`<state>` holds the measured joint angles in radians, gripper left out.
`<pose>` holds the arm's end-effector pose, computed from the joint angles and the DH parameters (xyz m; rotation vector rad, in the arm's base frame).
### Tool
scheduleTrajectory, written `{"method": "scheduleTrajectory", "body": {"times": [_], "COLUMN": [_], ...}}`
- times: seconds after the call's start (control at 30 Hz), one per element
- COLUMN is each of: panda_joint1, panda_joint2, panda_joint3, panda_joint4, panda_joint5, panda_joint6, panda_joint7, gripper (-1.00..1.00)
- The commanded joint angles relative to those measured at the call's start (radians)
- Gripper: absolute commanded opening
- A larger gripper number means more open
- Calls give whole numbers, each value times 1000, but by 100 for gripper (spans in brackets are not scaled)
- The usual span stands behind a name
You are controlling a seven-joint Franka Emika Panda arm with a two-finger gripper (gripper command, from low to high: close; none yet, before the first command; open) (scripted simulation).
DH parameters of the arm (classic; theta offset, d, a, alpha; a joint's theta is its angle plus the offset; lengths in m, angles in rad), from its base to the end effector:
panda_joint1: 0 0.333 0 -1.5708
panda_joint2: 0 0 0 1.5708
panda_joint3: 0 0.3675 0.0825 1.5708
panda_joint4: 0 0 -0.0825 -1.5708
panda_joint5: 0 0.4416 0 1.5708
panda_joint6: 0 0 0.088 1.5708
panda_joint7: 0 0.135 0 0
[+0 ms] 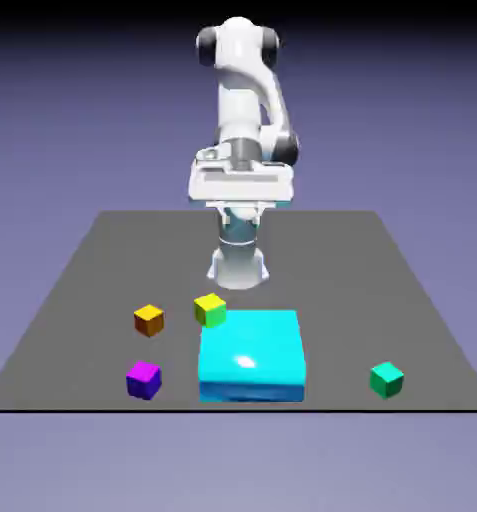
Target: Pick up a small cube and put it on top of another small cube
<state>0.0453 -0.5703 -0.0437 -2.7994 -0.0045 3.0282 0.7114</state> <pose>0.4290 0.0012 0.4507 -2.4878 0.9202 -1.0378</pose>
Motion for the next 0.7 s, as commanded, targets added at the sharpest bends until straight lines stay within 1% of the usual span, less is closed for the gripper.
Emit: {"method": "scheduleTrajectory", "body": {"times": [0.0, 0.67], "panda_joint1": [28, 581], "panda_joint2": [0, -6], "panda_joint3": [-36, -761], "panda_joint4": [9, 185], "panda_joint5": [-4, -77], "panda_joint6": [-7, -154], "panda_joint7": [-25, -515], "gripper": [0, 0]}}
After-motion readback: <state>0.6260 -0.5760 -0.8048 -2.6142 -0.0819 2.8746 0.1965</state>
